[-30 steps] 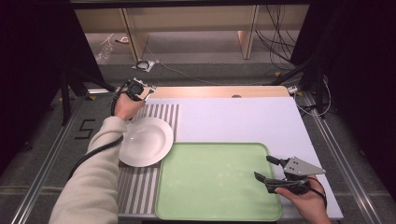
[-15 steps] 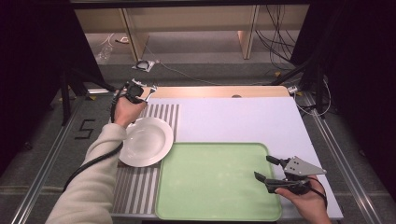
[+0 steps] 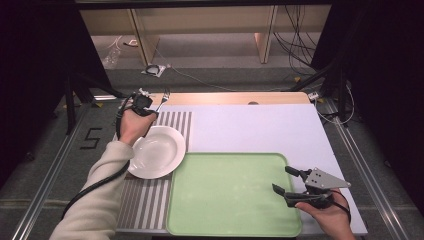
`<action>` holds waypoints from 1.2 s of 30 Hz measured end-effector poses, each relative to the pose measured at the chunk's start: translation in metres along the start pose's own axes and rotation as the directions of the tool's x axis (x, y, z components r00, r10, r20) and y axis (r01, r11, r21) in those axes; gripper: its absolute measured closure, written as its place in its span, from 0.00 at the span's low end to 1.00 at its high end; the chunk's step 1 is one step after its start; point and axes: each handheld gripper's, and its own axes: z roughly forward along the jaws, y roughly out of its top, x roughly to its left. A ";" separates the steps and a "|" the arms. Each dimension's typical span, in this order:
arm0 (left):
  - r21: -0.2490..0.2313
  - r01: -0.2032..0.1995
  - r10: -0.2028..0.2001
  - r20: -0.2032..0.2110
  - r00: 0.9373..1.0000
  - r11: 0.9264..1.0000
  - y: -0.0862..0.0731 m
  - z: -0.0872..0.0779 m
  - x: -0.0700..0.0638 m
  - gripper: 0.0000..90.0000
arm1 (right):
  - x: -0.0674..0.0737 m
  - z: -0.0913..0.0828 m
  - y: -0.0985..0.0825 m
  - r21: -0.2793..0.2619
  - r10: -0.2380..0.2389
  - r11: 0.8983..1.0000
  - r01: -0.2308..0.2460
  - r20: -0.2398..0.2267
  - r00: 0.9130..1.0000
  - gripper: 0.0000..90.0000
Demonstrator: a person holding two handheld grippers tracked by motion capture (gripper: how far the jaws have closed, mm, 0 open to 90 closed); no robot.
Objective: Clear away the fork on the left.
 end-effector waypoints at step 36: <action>-0.011 -0.027 0.028 0.092 0.995 1.000 -0.054 -0.050 -0.068 0.86 | 0.002 -0.002 0.002 -0.020 -0.006 1.000 0.006 -0.002 1.000 0.27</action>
